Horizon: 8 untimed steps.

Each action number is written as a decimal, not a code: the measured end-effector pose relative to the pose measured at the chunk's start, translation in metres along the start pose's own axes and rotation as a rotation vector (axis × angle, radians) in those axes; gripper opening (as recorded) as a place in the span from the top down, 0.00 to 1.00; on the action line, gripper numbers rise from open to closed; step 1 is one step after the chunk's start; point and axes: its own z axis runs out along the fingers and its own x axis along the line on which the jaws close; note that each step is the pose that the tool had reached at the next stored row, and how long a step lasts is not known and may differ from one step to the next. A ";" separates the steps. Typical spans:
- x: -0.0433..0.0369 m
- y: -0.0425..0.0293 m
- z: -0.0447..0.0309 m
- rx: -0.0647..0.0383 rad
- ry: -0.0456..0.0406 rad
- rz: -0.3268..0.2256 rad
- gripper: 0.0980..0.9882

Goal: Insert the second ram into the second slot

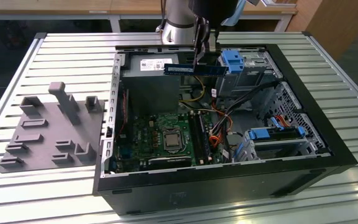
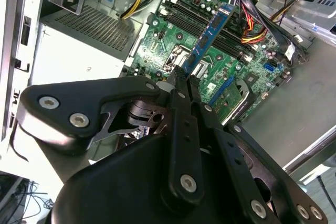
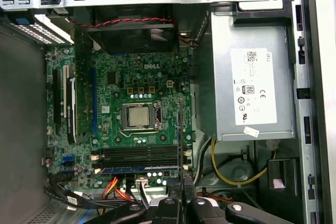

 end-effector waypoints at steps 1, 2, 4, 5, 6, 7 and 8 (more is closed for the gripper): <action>0.0000 0.0000 0.0000 0.000 0.0000 0.001 0.96; 0.0000 0.0000 0.0000 0.000 0.0000 0.003 0.96; 0.0000 0.0000 0.0000 0.000 -0.0002 0.006 0.96; 0.0000 0.0000 0.0000 0.000 -0.0003 0.008 0.96; 0.0000 0.0000 0.0000 0.000 -0.0003 0.009 0.96; 0.0000 0.0000 0.0000 0.000 -0.0004 0.011 0.96; 0.0000 0.0000 0.0000 0.000 -0.0004 0.012 0.96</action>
